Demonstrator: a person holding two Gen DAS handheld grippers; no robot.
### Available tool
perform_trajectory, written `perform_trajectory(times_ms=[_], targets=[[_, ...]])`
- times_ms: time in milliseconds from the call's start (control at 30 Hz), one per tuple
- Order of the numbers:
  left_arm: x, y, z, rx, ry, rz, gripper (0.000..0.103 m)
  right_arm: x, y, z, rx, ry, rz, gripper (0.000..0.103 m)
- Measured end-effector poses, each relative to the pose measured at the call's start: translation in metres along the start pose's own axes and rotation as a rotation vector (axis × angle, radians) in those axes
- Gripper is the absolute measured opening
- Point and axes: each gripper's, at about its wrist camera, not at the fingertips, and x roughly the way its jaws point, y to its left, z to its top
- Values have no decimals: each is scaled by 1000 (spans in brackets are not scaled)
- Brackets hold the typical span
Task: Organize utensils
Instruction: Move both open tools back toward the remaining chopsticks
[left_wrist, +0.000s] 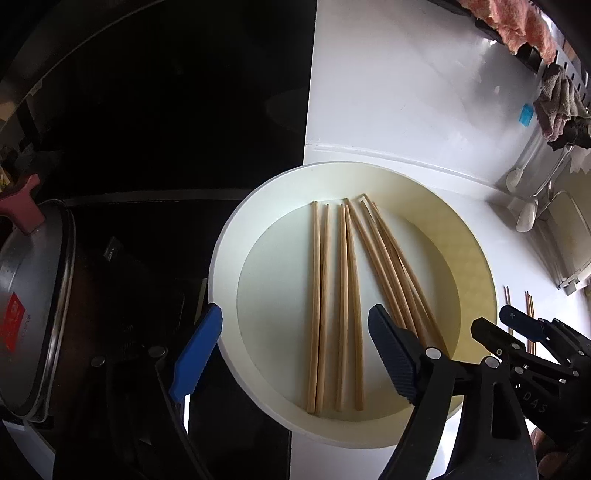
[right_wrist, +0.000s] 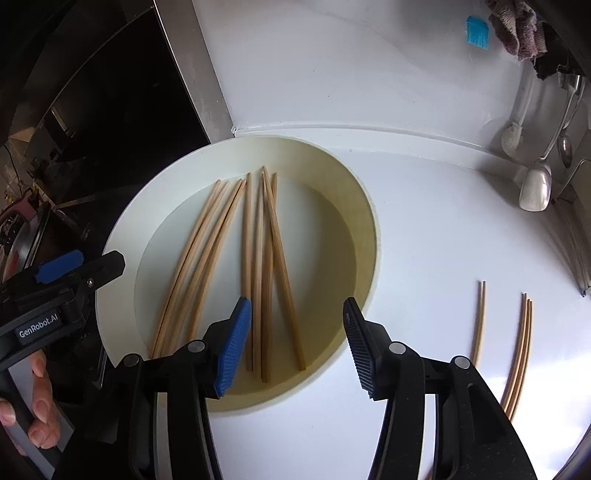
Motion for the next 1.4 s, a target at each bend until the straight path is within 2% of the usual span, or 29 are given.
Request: perform_trajectory(times_ms=[333, 667, 933, 1167, 1400], targets=[[-28, -13, -15, 37, -36, -27, 88, -35, -12, -22, 31, -26, -40, 58], [-32, -45, -30, 61, -8, -34, 91, -57, -51, -52, 109, -14, -73, 59], [-42, -108, -50, 116, -7, -70, 92, -83, -115, -92, 184, -17, -119, 61], [-53, -172, -84, 102, -1, -112, 93, -103, -188, -129, 238, -14, -144, 61], [-50, -230, -120, 128, 23, -77, 94, -98, -243, -163, 240, -5, -140, 61]])
